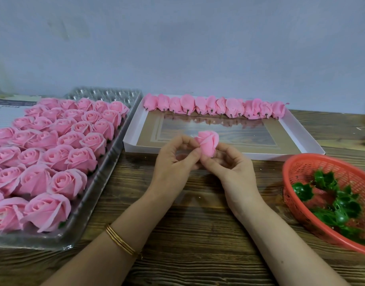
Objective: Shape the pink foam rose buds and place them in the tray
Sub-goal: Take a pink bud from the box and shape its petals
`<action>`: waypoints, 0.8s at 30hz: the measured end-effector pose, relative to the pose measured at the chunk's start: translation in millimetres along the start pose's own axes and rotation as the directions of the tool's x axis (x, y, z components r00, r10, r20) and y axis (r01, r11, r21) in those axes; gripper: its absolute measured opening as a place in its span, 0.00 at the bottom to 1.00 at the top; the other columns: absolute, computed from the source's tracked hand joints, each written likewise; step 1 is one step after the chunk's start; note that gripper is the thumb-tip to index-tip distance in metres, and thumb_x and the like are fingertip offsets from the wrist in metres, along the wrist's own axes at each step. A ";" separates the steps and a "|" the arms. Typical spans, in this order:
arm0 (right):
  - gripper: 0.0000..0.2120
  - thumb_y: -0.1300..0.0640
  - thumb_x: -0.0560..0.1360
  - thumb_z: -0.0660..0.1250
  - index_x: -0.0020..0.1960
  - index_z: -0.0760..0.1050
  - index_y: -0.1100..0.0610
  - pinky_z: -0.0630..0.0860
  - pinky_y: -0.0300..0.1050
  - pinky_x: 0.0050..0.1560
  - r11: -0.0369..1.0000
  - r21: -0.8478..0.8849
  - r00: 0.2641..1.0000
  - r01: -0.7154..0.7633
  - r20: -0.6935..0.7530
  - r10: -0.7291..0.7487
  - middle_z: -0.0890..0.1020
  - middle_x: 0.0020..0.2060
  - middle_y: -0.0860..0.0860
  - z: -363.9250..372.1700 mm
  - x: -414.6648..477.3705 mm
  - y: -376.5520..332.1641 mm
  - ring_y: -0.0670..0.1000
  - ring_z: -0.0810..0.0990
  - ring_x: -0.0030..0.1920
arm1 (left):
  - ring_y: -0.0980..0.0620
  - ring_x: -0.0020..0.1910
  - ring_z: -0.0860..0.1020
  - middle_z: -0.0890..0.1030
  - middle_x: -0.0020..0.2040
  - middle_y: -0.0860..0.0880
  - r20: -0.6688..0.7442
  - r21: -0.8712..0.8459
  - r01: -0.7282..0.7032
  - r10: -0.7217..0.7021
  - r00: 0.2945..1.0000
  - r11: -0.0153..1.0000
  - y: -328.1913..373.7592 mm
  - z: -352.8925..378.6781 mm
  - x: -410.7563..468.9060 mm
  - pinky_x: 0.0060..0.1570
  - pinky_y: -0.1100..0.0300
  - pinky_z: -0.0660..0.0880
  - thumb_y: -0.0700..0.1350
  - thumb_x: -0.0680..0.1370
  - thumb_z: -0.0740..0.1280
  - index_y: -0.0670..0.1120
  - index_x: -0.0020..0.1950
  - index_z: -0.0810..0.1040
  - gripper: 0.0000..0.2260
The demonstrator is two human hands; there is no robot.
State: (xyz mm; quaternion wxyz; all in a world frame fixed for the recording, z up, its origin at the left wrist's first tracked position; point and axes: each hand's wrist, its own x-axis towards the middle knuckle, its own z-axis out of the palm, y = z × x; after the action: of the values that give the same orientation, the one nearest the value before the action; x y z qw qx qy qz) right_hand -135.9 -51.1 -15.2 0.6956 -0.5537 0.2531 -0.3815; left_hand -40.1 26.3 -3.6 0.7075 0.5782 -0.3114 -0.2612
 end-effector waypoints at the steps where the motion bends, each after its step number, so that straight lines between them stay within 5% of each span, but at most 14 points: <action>1: 0.16 0.69 0.70 0.72 0.58 0.78 0.65 0.78 0.55 0.56 0.999 -0.032 1.000 0.019 0.002 -0.019 0.82 0.48 0.68 0.4 -0.4 -0.3 0.60 0.80 0.46 | 0.58 0.38 0.81 0.80 0.38 0.53 0.009 0.004 -0.013 0.013 1.000 1.000 -0.4 -0.5 -0.4 0.38 0.64 0.79 0.31 0.76 0.67 0.41 0.44 0.77 0.06; 9: 0.13 0.70 0.71 0.72 0.55 0.78 0.67 0.74 0.45 0.43 0.996 -0.079 0.999 0.051 0.009 -0.050 0.80 0.39 0.61 0.5 -0.6 -0.3 0.56 0.75 0.41 | 0.51 0.46 0.82 0.83 0.45 0.48 0.055 0.136 -0.105 0.098 0.994 0.985 -8.2 -4.9 -0.7 0.49 0.58 0.79 0.37 0.71 0.76 0.42 0.46 0.77 0.09; 12: 0.13 0.69 0.72 0.71 0.56 0.78 0.67 0.73 0.48 0.47 0.996 -0.074 0.998 0.048 0.030 -0.046 0.79 0.40 0.62 -1.2 0.1 0.2 0.56 0.75 0.42 | 0.47 0.51 0.82 0.83 0.49 0.47 0.042 0.148 -0.047 0.042 0.998 0.988 -11.0 -5.0 0.1 0.53 0.53 0.78 0.42 0.67 0.79 0.43 0.48 0.76 0.16; 17: 0.14 0.68 0.71 0.71 0.56 0.79 0.66 0.78 0.40 0.47 1.000 -0.027 0.997 0.001 0.083 0.002 0.82 0.42 0.61 -1.1 -1.1 1.2 0.54 0.79 0.44 | 0.56 0.45 0.82 0.83 0.46 0.49 -0.009 -0.051 0.115 -0.116 0.993 0.992 -12.0 -5.5 3.2 0.43 0.67 0.77 0.50 0.57 0.80 0.45 0.51 0.73 0.28; 20: 0.18 0.64 0.66 0.72 0.55 0.79 0.66 0.79 0.38 0.44 0.995 0.083 0.988 -0.061 0.149 0.048 0.85 0.41 0.56 -0.2 -0.7 2.0 0.48 0.82 0.41 | 0.48 0.53 0.82 0.83 0.54 0.42 0.022 -0.098 0.209 -0.208 0.978 0.973 -11.4 -7.3 5.9 0.52 0.56 0.79 0.51 0.56 0.84 0.42 0.60 0.74 0.37; 24: 0.24 0.63 0.63 0.72 0.57 0.78 0.70 0.74 0.44 0.49 0.963 0.193 0.960 -0.190 0.243 0.141 0.80 0.39 0.60 -0.3 0.8 1.8 0.49 0.77 0.37 | 0.39 0.53 0.81 0.82 0.52 0.34 0.172 -0.030 0.214 -0.206 0.963 0.976 -6.8 -11.4 4.1 0.56 0.46 0.76 0.49 0.69 0.77 0.36 0.57 0.79 0.23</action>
State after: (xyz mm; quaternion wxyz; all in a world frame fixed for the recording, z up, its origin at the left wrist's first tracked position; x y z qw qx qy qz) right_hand -135.2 -51.8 -16.9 0.8051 -0.4922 0.1750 -0.2809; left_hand -29.0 29.5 -11.2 0.6608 0.5666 -0.3004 -0.3900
